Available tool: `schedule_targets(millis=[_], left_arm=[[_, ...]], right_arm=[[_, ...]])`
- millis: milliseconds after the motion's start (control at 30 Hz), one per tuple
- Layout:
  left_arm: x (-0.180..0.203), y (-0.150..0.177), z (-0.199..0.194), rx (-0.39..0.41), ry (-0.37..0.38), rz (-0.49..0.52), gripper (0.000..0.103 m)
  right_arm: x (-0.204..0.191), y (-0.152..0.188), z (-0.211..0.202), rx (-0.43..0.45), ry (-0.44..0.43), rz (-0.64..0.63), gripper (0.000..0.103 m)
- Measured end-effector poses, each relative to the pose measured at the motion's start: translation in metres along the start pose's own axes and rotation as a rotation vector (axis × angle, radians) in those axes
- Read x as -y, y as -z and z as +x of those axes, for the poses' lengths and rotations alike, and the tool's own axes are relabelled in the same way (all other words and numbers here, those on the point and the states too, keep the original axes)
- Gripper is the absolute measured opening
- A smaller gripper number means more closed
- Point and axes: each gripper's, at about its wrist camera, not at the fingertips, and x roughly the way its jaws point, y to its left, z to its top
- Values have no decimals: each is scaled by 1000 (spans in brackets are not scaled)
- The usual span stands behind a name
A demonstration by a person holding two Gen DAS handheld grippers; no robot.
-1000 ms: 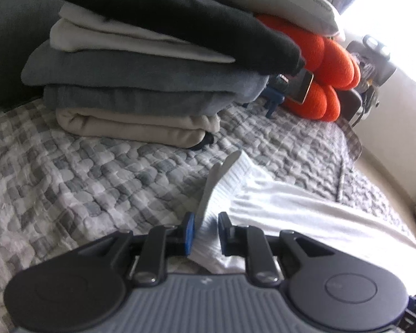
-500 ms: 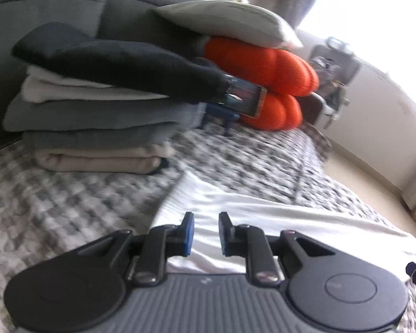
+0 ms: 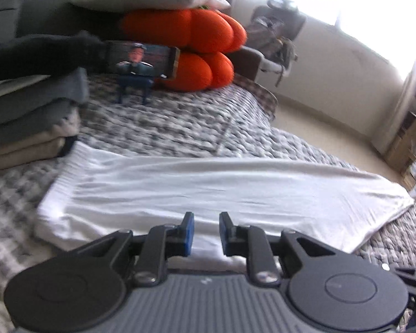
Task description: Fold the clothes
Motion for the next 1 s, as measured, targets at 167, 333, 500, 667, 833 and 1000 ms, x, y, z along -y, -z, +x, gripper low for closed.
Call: schedule_targets(millis=[167,333,500,667,833,1000], left_arm=[[-1,3,10,-21,2,-6,20],[-10,-1,8,-23,-19,-20,20],[-24,-3,9,-33,-28,-55,20],[-47,5,7,-35,-90,-64,20],[-56,7,0,-38,-106,-78,20],[-61,7,-6,-45,-126,-71,21]], right_arm=[[-2,-7,2,36,14,-49,46],[0,-3,0,60,35,-42,40],[-1,-10,9,47,36,-14,3],[11,-14,-17,88,-72,117,3],[19,-16,-21,80,-111,166,3],[17,-7,-15,43,-133,182,4]])
